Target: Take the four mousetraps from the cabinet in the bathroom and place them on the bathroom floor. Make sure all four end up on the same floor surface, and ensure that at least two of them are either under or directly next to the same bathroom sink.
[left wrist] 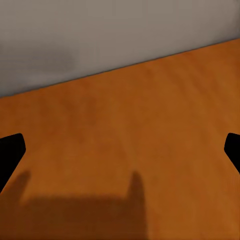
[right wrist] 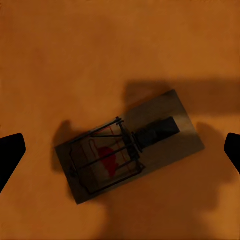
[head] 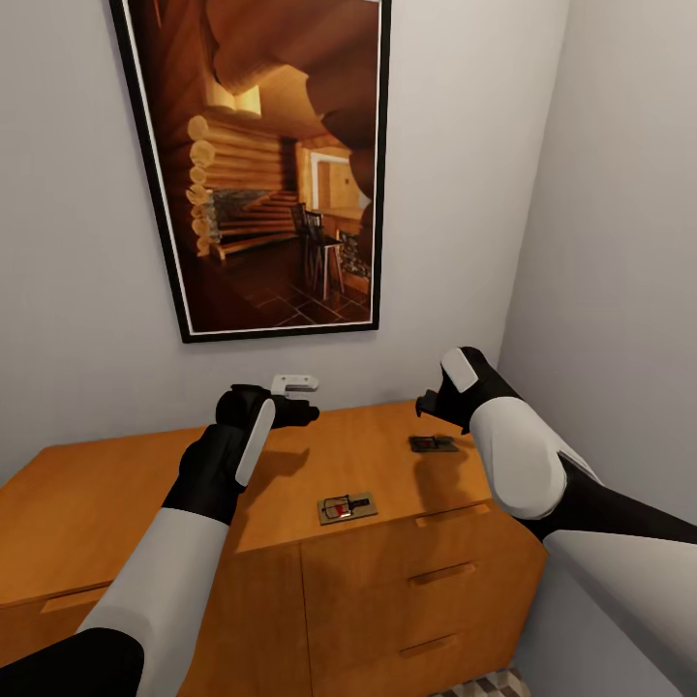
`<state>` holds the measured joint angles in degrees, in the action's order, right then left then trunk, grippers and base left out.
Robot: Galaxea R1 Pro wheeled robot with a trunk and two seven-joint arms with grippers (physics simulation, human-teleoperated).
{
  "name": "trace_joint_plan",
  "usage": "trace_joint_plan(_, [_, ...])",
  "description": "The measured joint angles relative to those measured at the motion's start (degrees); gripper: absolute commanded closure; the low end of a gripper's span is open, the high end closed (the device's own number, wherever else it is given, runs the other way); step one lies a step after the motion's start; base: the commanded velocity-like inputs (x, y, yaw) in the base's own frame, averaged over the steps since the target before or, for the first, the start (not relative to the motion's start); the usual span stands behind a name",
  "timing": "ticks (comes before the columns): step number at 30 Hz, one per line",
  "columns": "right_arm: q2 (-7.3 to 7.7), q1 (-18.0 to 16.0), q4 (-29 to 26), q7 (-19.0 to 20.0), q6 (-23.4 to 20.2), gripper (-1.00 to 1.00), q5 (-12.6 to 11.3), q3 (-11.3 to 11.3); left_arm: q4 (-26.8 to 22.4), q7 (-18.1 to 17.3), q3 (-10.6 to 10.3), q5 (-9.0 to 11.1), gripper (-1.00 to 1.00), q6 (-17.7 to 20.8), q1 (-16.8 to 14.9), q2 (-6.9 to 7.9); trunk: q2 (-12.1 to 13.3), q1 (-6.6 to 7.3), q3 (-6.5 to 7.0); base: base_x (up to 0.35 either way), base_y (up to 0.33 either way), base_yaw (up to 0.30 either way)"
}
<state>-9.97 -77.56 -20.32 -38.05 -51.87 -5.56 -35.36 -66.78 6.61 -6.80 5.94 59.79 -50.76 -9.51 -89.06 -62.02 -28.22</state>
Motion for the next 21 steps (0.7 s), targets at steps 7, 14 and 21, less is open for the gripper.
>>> trace_joint_plan(7, [0.0, 0.0, 0.5, 0.0, 0.2, -1.0, 0.0, 0.0, 0.1, 0.0, 0.0, 0.0, -1.0, 0.0, 0.0, 0.01, 0.0, 0.0, 0.0, 0.0, 0.0, 0.0])
trace_joint_plan(14, [0.0, 0.0, 2.3, 0.0, 2.3, -1.0, 0.0, -0.1, 0.2, 0.0, 0.0, 0.0, -1.0, 0.0, 0.0, 0.01, 0.0, 0.0, 0.0, 0.019, 0.0, 0.0])
trace_joint_plan(21, [-0.01, 0.0, 3.3, 0.0, 3.2, -1.0, 0.1, -0.1, 0.3, 0.0, 0.0, 0.0, -1.0, 0.0, 0.0, 0.01, 0.0, 0.01, 0.0, 0.122, 0.0, 0.0])
